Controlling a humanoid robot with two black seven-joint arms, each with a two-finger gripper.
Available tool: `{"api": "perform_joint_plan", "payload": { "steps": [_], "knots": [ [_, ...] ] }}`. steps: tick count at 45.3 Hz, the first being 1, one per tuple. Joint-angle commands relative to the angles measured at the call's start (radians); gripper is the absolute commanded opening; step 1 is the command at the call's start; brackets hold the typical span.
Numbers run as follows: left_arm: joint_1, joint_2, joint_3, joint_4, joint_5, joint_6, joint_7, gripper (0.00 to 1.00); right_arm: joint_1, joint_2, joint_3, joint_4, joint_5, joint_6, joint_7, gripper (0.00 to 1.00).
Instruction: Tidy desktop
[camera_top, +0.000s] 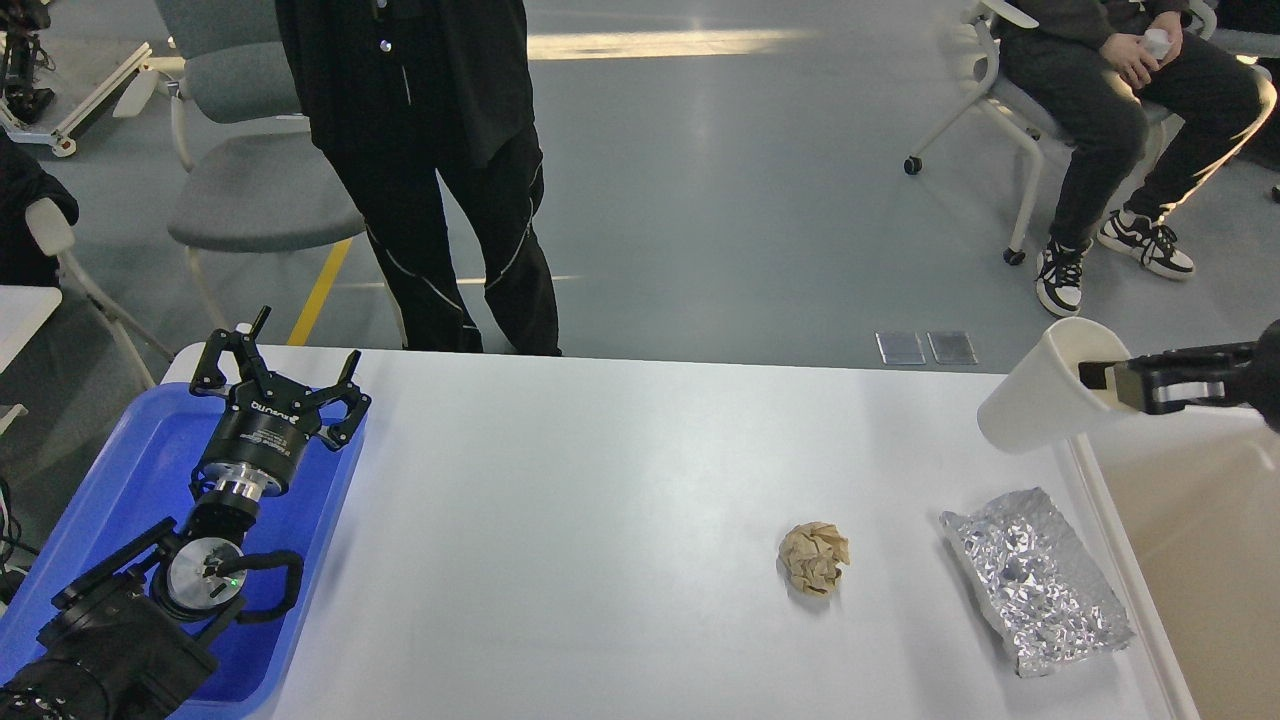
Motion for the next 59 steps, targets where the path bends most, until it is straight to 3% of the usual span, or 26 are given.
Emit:
{"api": "perform_joint_plan", "payload": {
  "steps": [1,19,27,45,59],
  "knots": [
    [0.000,-0.001,0.000,0.000,0.000,0.000,0.000,1.00,0.109,-0.015,-0.015,0.005,0.010,0.085,-0.012,0.00],
    [0.000,-0.001,0.000,0.001,0.000,0.000,0.000,1.00,0.094,-0.042,-0.023,-0.026,0.007,0.074,-0.019,0.00],
    [0.000,0.001,0.000,0.000,0.000,0.002,0.000,1.00,0.063,-0.056,-0.043,-0.115,0.014,0.024,-0.012,0.00],
    [0.000,-0.001,0.000,0.000,0.000,0.002,0.000,1.00,-0.010,-0.069,-0.251,-0.328,0.230,-0.223,-0.005,0.00],
    [0.000,-0.001,0.000,0.000,0.000,0.002,0.000,1.00,-0.177,0.020,-0.347,-0.515,0.539,-0.413,-0.002,0.00]
  ]
}}
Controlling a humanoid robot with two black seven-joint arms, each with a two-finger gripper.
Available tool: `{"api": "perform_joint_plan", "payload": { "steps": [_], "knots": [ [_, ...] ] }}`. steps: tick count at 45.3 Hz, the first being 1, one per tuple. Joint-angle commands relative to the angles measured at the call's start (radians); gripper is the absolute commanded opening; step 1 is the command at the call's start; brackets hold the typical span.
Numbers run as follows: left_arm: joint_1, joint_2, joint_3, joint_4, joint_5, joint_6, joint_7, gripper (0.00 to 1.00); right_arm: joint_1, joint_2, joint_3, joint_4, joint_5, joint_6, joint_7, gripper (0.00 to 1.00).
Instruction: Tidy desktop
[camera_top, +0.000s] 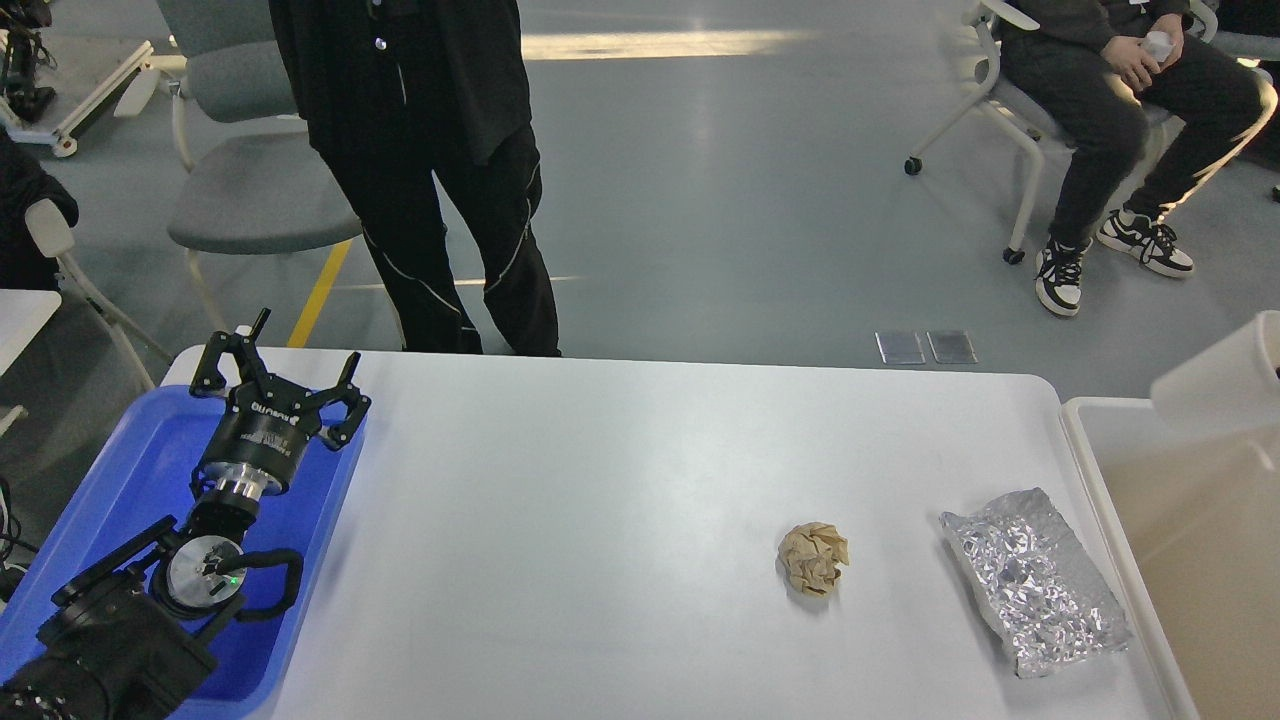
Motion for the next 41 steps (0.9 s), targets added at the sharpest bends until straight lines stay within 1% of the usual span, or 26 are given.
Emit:
{"api": "perform_joint_plan", "payload": {
  "steps": [1,10,22,35,41],
  "knots": [
    [0.000,-0.001,0.000,0.001,0.000,0.000,0.000,1.00,-0.137,0.060,-0.065,-0.149,0.227,-0.162,0.002,0.00],
    [0.000,0.001,0.000,0.000,0.000,0.000,0.000,1.00,-0.292,0.146,-0.054,-0.254,0.414,-0.291,0.003,0.00],
    [0.000,0.001,0.000,0.000,0.000,0.000,0.000,1.00,-0.416,0.276,-0.051,-0.411,0.585,-0.363,0.005,0.00],
    [0.000,0.001,0.000,0.001,0.000,0.000,0.000,1.00,-0.510,0.403,-0.046,-0.573,0.615,-0.373,0.008,0.00],
    [0.000,-0.001,0.000,0.000,0.000,0.000,0.000,1.00,-0.522,0.434,-0.056,-0.635,0.615,-0.368,0.008,0.00]
  ]
}}
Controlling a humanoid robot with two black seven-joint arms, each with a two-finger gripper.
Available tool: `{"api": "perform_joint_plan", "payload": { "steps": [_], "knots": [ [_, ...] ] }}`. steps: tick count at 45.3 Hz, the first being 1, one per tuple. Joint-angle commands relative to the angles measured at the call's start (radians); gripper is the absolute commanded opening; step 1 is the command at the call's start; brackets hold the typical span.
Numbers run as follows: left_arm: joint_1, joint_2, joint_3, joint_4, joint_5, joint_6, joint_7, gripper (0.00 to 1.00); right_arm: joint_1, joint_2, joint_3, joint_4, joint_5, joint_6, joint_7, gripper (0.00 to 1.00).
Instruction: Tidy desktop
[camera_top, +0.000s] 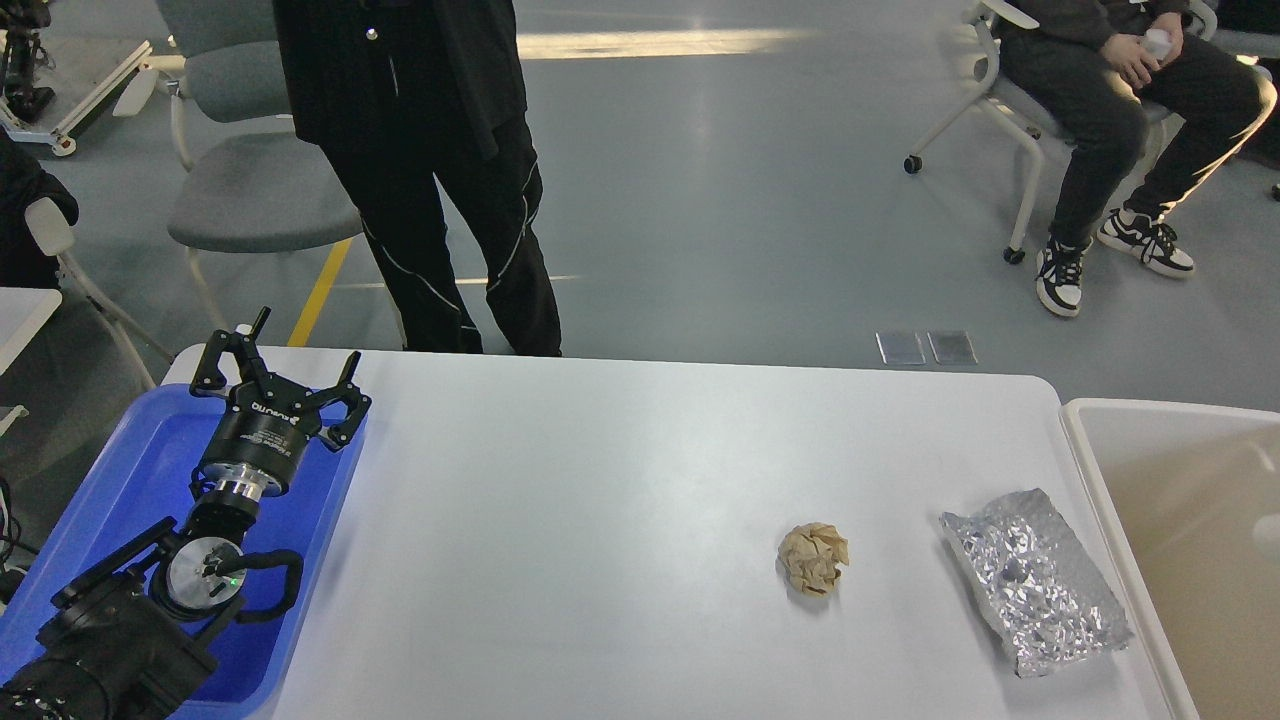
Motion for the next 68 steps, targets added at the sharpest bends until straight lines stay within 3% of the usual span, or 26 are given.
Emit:
{"api": "perform_joint_plan", "payload": {
  "steps": [1,14,32,45,55,68],
  "knots": [
    [0.000,-0.001,0.000,0.000,0.000,0.000,0.000,1.00,-0.061,0.084,-0.009,-0.135,0.033,-0.010,0.001,0.00],
    [0.000,-0.001,0.000,0.000,0.000,0.000,0.000,1.00,-0.072,0.155,-0.034,-0.235,0.025,0.012,-0.003,0.00],
    [0.000,-0.001,0.000,0.001,0.000,0.001,0.000,1.00,-0.003,0.391,-0.144,-0.670,0.031,0.181,0.001,0.00],
    [0.000,-0.001,0.000,0.000,0.002,0.001,0.000,1.00,-0.006,0.449,-0.129,-0.700,0.077,0.167,-0.012,0.00],
    [0.000,-0.001,0.000,0.001,0.000,0.001,0.000,1.00,-0.017,0.575,-0.130,-0.862,0.157,0.144,-0.023,0.00],
    [0.000,-0.001,0.000,0.000,0.002,0.000,0.000,1.00,-0.024,0.621,-0.130,-0.867,0.175,0.090,-0.025,0.00]
  ]
}}
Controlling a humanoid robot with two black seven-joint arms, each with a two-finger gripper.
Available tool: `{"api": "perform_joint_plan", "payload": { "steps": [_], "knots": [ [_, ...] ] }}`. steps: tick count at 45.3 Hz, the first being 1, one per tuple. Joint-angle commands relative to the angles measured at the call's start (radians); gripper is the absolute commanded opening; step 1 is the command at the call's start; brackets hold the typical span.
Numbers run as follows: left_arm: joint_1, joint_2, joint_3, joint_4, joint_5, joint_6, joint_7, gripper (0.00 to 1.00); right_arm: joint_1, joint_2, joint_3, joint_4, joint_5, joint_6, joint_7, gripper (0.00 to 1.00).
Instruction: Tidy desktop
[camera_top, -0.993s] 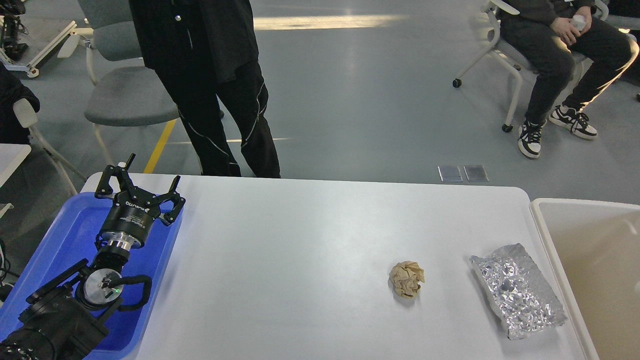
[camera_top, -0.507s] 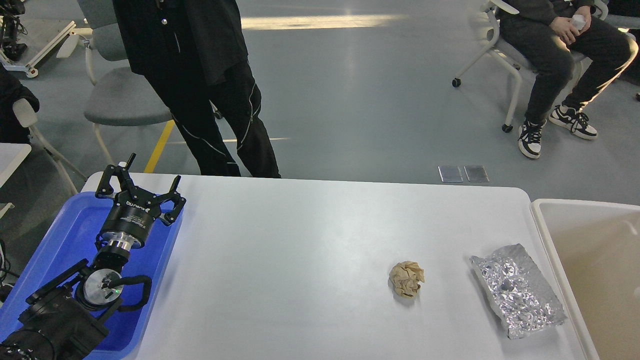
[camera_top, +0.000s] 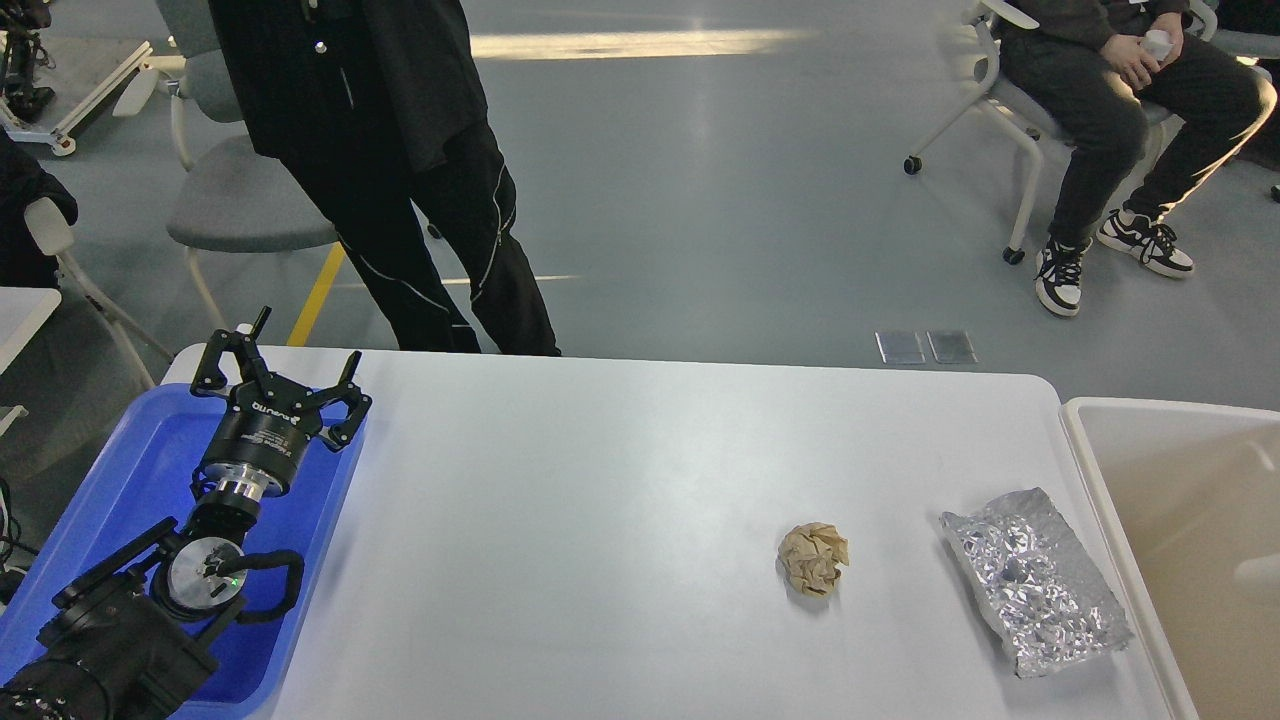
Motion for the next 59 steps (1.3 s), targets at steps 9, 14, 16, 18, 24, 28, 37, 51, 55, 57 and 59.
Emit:
{"api": "perform_joint_plan", "payload": {
  "steps": [9,14,16,18,24,28,37,51,55,57,59],
  "knots": [
    [0.000,0.000,0.000,0.000,-0.001,0.000,0.000,1.00,-0.004,0.054,0.003,-0.039,0.023,-0.031,-0.003,0.00],
    [0.000,0.000,0.000,0.000,0.001,0.000,0.000,1.00,-0.003,0.052,0.006,-0.040,0.049,-0.031,-0.005,0.00],
    [0.000,0.000,0.000,0.000,0.001,0.000,0.000,1.00,-0.001,0.051,0.005,-0.042,0.072,-0.031,-0.006,0.10],
    [0.000,0.000,0.000,0.000,-0.001,0.000,0.000,1.00,-0.001,0.051,0.005,-0.043,0.086,-0.031,-0.008,0.24],
    [0.000,0.000,0.000,0.000,-0.001,-0.002,0.000,1.00,-0.006,0.052,0.005,-0.043,0.099,-0.029,-0.008,0.75],
    [0.000,0.000,0.000,0.000,-0.001,0.000,0.000,1.00,-0.007,0.054,0.005,-0.045,0.106,-0.032,-0.008,0.98],
    [0.000,0.000,0.000,0.001,-0.001,-0.002,0.000,1.00,0.003,0.051,0.019,-0.043,0.126,-0.025,-0.006,1.00],
    [0.000,0.000,0.000,0.000,-0.001,0.000,0.000,1.00,-0.030,0.051,0.017,-0.046,0.125,-0.028,0.001,1.00],
    [0.000,0.000,0.000,0.000,-0.001,-0.002,0.000,1.00,-0.015,0.049,0.002,-0.050,0.125,-0.031,0.003,1.00],
    [0.000,0.000,0.000,0.000,-0.001,-0.002,0.000,1.00,0.028,0.049,0.003,-0.053,0.125,-0.029,0.003,1.00],
    [0.000,0.000,0.000,0.000,-0.001,-0.002,0.000,1.00,0.066,0.046,0.015,-0.056,0.125,-0.028,0.001,1.00]
  ]
}}
